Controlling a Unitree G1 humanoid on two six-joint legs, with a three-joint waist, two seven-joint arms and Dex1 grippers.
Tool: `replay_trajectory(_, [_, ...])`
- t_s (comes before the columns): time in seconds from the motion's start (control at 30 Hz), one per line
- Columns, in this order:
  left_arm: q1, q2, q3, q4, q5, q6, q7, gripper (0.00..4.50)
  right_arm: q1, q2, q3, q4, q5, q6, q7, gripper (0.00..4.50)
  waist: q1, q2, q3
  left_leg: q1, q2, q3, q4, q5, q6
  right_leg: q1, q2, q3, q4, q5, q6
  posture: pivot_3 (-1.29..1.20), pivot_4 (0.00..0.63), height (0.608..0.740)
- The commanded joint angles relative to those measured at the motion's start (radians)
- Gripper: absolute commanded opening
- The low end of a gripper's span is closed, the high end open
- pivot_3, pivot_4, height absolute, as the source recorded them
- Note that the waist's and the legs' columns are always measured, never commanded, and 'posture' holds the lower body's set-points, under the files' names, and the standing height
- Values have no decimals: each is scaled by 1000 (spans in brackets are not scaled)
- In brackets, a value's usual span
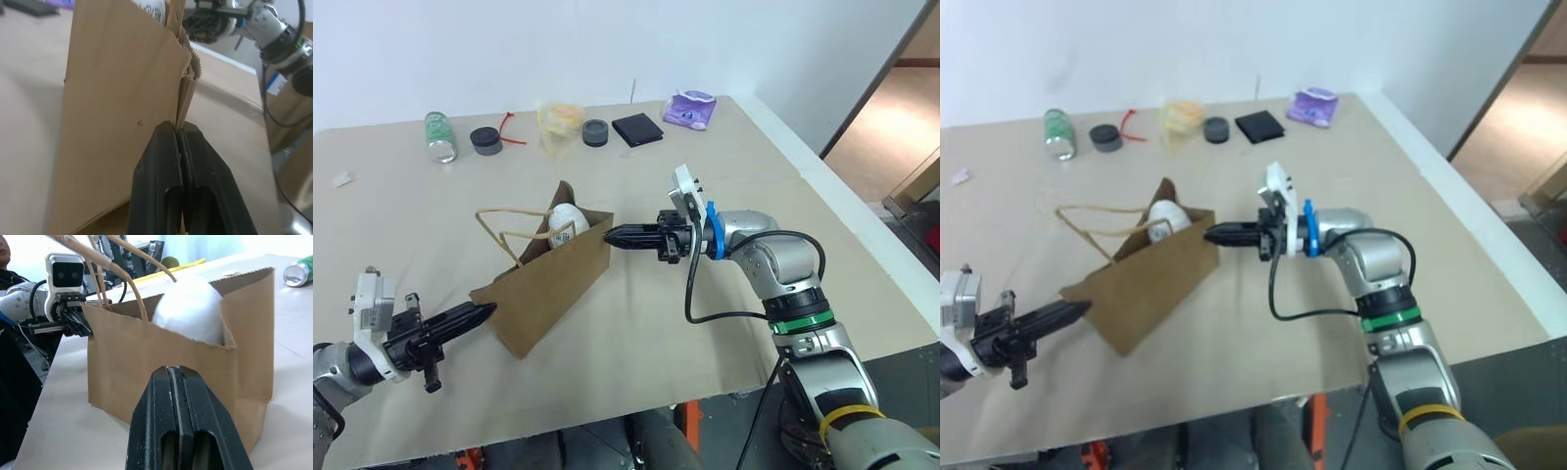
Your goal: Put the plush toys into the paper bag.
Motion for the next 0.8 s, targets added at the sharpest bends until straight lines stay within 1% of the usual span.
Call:
replay_trajectory(0.03, [12,39,80,43,-50,34,-46,90,-7,-13,-25,-14,13,-8,12,0,0,0,0,0,0,0,0,0,0,0,0,0,0,0,-1,0,150,740])
replay_trajectory(0.07, [14,44,88,45,-62,46,-53,90,-8,-13,-24,-12,13,-9,13,0,-1,0,0,0,0,0,0,0,0,0,0,0,0,0,-1,0,150,740])
replay_trajectory(0.13, [0,47,99,89,-11,2,-61,90,-8,-11,-19,-7,11,-11,15,0,0,0,0,0,0,0,0,0,0,0,0,0,0,0,-1,0,150,740])
replay_trajectory(0.27, [-76,36,111,179,90,-120,-33,90,-7,-10,-14,-9,11,-11,20,0,1,0,0,0,0,0,0,0,0,0,0,0,0,0,-1,0,150,740])
replay_trajectory(0.33, [-107,35,106,197,108,-147,-27,90,-9,-10,-13,-8,12,-9,24,0,1,0,0,0,0,0,0,0,0,0,0,0,0,0,-1,0,150,740])
replay_trajectory(0.4, [-133,47,102,202,104,-134,-26,90,-10,-11,-8,-5,8,-10,30,0,1,0,0,0,0,0,1,0,0,0,0,0,0,1,1,0,150,740])
replay_trajectory(0.47, [-163,59,91,226,126,-147,-29,90,-12,-11,-5,-1,5,-11,34,0,1,0,0,0,0,1,0,0,0,0,0,0,0,2,3,0,150,740])
replay_trajectory(0.7, [-258,69,24,299,236,-196,-17,90,-8,-4,2,-10,5,-4,34,0,1,0,0,0,0,0,0,0,0,0,0,0,1,2,4,0,150,740])
replay_trajectory(0.8, [-318,56,2,357,305,-269,18,90,-3,-4,2,-18,5,0,32,0,2,0,0,0,0,0,1,0,0,0,0,-1,1,2,4,0,150,740])
